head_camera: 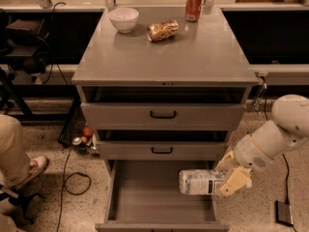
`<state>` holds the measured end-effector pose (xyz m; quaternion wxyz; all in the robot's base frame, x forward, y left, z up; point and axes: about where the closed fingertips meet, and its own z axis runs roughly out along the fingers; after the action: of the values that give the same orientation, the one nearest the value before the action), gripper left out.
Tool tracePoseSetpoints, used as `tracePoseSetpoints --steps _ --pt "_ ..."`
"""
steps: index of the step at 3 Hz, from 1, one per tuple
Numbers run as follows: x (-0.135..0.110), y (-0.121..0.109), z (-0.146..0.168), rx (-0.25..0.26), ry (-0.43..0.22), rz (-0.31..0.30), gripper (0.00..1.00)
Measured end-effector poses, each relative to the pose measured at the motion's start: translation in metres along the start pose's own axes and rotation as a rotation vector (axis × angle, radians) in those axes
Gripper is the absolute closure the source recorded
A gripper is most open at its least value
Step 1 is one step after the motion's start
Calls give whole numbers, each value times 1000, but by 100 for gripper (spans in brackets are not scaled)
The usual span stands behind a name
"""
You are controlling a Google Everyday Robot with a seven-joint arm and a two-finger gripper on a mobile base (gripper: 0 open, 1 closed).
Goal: Place blue plastic bottle into bottom drawer
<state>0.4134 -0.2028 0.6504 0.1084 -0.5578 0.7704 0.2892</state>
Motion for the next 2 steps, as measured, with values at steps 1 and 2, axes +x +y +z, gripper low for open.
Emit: tracePoseSetpoints --steps 1,2 --pt "22 -5 84 -56 -150 109 100" --pt "28 -37 151 -27 -300 164 100"
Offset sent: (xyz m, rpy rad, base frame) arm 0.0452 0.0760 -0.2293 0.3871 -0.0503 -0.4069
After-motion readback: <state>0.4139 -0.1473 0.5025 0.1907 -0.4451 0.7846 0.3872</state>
